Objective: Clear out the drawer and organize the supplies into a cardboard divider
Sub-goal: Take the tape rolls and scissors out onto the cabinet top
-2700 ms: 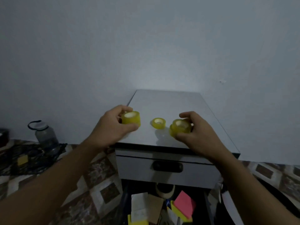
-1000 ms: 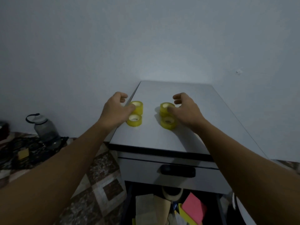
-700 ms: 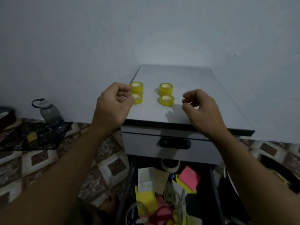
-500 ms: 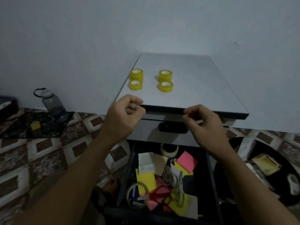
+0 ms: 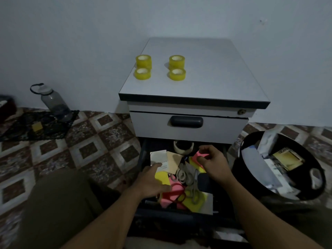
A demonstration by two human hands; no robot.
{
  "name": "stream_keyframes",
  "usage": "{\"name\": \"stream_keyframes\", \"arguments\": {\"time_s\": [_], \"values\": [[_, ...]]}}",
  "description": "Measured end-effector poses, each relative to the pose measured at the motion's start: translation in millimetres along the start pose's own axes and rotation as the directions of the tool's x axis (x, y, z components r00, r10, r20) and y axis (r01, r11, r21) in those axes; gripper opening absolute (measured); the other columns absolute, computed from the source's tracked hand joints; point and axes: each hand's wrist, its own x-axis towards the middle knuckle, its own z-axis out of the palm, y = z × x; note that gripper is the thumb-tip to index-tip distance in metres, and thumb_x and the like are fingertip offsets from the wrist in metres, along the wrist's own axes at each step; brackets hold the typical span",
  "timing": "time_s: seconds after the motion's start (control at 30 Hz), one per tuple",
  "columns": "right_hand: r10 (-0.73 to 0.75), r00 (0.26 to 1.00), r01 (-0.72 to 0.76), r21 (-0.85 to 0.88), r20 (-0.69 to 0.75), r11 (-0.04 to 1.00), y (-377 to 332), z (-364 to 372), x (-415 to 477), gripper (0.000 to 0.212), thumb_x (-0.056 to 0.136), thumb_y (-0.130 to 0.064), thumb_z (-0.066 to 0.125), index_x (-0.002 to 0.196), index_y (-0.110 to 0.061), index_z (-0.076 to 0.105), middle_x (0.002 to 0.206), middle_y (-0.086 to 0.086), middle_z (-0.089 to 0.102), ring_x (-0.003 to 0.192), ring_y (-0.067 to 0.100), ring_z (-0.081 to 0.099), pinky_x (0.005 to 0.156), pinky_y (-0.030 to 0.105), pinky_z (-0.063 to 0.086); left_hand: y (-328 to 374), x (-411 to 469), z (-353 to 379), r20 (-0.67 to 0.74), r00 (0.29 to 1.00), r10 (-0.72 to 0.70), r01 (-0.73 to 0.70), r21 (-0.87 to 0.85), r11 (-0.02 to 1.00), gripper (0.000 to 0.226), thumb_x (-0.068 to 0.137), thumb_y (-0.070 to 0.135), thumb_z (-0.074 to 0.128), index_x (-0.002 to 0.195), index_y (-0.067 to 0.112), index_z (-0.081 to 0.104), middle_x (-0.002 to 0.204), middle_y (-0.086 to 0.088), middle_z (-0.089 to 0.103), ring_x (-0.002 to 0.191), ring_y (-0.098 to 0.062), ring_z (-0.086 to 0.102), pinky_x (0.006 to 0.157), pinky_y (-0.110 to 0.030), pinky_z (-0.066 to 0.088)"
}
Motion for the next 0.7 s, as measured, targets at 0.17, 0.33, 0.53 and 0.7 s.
{"name": "stream_keyframes", "arguments": {"time_s": [0.17,0.33,0.53,0.7], "values": [[0.044,0.995,-0.045,0.01,0.093,0.999,14.5,16.3,18.9,0.027,0.087,-0.005,0.067,0.095,-0.031,0.065,0.099,-0.013,0.067,0.078,0.0,0.06,0.062,0.006,0.043,-17.5,5.0,26.0,0.035,0.996,-0.084,0.082,0.056,0.995,0.119,0.064,0.057,0.085,0.156,0.036,0.013,0.161,-0.001,0.011,0.145,-0.028,0.022,0.113,-0.037,0.032],[0.063,0.983,-0.053,-0.062,0.172,0.997,26.7,32.7,46.2,0.044,0.085,-0.003,0.069,0.128,-0.011,0.059,0.118,0.003,0.055,0.098,0.011,0.058,0.068,0.001,0.042,-24.8,14.4,30.3,0.039,0.992,-0.119,0.101,0.314,0.944,0.119,0.069,0.042,0.085,0.155,0.035,0.003,0.16,-0.011,0.009,0.145,-0.036,0.018,0.116,-0.045,0.029],[0.063,0.956,-0.036,-0.1,0.288,0.994,30.7,49.6,67.9,0.053,0.087,-0.001,0.065,0.137,-0.011,0.052,0.126,0.007,0.055,0.116,0.022,0.057,0.1,0.031,0.048,-28.9,14.6,29.3,0.018,0.999,-0.041,0.03,0.411,0.911,0.106,0.069,0.045,0.084,0.15,0.028,0.018,0.147,-0.01,0.029,0.136,-0.034,0.031,0.107,-0.041,0.04],[0.053,0.941,0.033,-0.246,0.335,0.969,34.7,60.0,72.4,0.059,0.086,-0.002,0.063,0.142,-0.012,0.047,0.141,0.011,0.045,0.127,0.024,0.049,0.098,0.015,0.035,-20.0,13.8,27.7,-0.085,0.99,0.109,-0.074,0.346,0.936,0.093,0.069,0.048,0.082,0.142,0.034,0.026,0.145,-0.001,0.034,0.129,-0.03,0.041,0.101,-0.04,0.044]]}}
